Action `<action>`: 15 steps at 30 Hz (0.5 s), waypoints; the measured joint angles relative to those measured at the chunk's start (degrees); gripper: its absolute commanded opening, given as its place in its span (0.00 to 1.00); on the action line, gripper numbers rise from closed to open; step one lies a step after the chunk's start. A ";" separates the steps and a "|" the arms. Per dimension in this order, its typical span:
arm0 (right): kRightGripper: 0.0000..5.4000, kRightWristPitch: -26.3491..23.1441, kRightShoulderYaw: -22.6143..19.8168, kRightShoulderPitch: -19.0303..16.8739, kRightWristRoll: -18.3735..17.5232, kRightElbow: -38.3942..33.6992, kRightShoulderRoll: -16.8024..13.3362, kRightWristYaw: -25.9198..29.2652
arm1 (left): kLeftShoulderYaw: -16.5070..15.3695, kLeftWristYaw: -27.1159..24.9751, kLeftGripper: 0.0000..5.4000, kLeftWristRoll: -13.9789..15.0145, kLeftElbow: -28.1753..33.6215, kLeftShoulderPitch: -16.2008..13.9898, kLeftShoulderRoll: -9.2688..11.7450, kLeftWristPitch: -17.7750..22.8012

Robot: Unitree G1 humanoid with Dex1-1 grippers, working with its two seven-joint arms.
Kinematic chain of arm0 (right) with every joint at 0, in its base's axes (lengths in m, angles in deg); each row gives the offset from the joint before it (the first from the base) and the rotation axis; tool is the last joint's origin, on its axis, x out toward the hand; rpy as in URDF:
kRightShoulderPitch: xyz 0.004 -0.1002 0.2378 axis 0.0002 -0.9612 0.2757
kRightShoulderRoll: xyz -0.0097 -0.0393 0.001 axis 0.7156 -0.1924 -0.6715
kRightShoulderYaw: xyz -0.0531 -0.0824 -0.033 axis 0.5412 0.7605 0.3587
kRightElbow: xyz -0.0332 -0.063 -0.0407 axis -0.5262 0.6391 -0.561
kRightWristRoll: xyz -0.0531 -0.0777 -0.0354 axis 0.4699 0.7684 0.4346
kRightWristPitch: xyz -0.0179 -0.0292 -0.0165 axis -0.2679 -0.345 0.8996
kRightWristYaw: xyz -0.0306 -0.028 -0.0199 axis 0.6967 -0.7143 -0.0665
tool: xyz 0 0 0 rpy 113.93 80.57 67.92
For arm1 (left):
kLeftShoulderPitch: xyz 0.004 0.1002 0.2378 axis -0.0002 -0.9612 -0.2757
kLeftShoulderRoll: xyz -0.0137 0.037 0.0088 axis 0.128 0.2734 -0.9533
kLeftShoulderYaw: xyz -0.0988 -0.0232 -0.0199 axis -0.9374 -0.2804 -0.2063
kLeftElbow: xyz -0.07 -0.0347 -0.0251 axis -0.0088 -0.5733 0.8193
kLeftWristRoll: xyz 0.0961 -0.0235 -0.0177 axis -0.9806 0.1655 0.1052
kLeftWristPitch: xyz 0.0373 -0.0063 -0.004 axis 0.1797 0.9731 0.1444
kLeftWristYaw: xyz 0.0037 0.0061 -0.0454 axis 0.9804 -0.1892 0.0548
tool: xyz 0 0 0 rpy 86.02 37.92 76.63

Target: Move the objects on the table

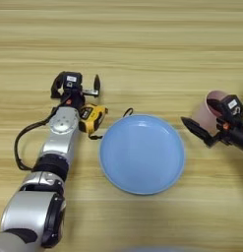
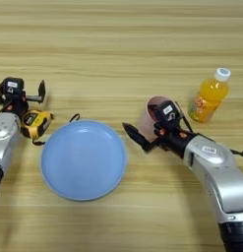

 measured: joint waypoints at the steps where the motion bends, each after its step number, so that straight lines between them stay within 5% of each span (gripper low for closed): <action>1: 0.79 0.00 0.10 0.00 0.23 0.16 -0.12 0.01 | 0.02 0.01 1.00 0.00 0.00 0.00 0.00 0.00; 7: 0.67 -0.04 0.64 0.00 1.52 1.47 -0.51 0.18 | 0.30 0.10 1.00 0.01 0.00 0.06 -0.05 0.00; 15: 0.67 0.14 0.60 0.19 1.68 1.59 -0.54 0.20 | 0.37 0.17 1.00 0.01 0.00 0.18 -0.07 0.00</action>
